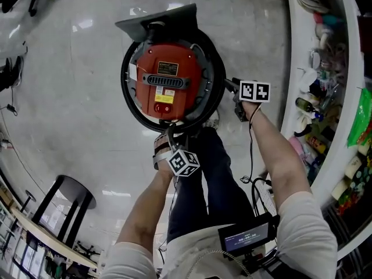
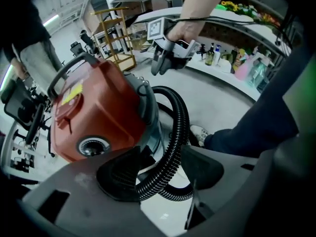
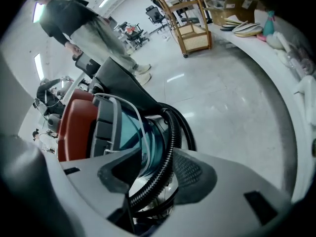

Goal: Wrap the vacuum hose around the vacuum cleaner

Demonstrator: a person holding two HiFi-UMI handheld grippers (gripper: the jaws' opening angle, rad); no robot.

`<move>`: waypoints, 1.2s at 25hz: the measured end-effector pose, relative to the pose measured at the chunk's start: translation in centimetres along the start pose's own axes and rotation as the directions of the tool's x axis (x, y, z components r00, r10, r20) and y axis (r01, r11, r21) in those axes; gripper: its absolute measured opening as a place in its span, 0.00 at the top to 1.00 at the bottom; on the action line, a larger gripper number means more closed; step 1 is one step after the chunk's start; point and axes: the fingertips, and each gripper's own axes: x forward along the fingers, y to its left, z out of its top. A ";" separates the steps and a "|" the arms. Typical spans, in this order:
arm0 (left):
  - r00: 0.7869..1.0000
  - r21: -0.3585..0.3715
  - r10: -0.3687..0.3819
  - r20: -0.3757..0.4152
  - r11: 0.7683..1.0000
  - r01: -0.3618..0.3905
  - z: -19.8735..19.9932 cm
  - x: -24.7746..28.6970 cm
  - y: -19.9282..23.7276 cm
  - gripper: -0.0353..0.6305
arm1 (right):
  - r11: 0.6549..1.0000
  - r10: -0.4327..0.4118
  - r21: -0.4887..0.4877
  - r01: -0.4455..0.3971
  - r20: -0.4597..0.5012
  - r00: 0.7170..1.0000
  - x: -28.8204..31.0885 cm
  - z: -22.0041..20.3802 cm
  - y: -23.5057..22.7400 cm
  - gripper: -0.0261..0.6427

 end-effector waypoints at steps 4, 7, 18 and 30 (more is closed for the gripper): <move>0.998 -0.127 0.005 0.059 0.992 0.003 2.4 -3.4 2.2 0.57 | 0.999 0.013 -0.030 -0.012 0.009 1.000 -4.1 -0.4 2.8 0.67; 0.994 -0.221 0.010 0.109 0.975 0.014 4.4 -6.8 4.0 0.59 | 0.998 0.030 -0.061 -0.028 0.031 0.999 -8.2 -0.9 5.6 0.67; 0.955 -0.370 0.095 0.282 0.929 0.017 10.6 -20.0 8.6 0.80 | 0.979 0.074 -0.197 -0.046 0.137 0.988 -22.6 -1.4 14.9 0.68; 0.873 -0.434 0.163 0.460 0.899 0.061 16.6 -33.3 9.4 0.94 | 0.958 0.113 -0.286 0.007 0.401 0.909 -40.3 -2.5 23.7 0.76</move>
